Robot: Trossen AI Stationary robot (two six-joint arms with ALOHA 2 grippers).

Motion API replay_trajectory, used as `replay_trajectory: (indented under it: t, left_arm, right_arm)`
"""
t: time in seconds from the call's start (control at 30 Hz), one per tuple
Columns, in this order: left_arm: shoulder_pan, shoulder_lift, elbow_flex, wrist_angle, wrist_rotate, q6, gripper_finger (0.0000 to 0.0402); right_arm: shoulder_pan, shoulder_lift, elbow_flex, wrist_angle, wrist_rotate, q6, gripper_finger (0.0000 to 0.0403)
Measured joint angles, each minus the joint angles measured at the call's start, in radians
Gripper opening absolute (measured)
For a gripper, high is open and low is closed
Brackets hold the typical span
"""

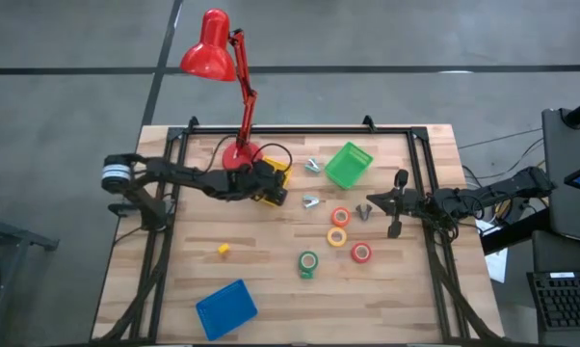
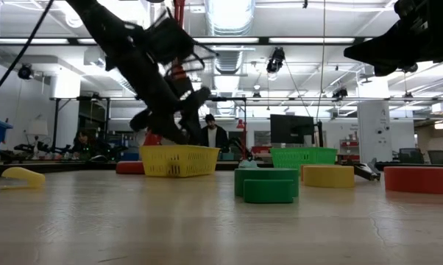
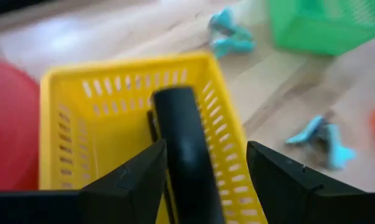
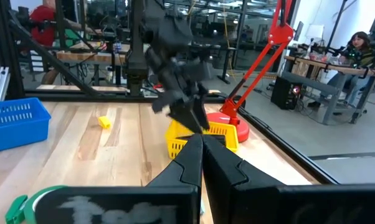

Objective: Pick and place Stapler, Stapler remover, tape
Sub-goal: Put the yellow stapler into the yellow bin

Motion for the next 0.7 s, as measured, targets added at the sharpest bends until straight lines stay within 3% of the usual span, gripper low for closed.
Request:
replay_trajectory:
  t: [0.27,0.5,0.7]
  left_arm:
    - [-0.066,-0.233,0.0,-0.333,0.203,0.023,0.0225]
    - [-0.245,-0.397,0.0,-0.61,0.181,-0.051,0.0225]
    - [-0.419,-0.443,-0.044,-0.651,0.124,-0.162,0.0225]
  right_arm:
    - [0.0,0.0,0.0,0.0,0.0,-0.002,0.0008]
    - [0.0,0.0,0.0,0.0,0.0,0.0,0.0008]
    - [0.0,0.0,0.0,0.0,0.0,-0.001,0.0008]
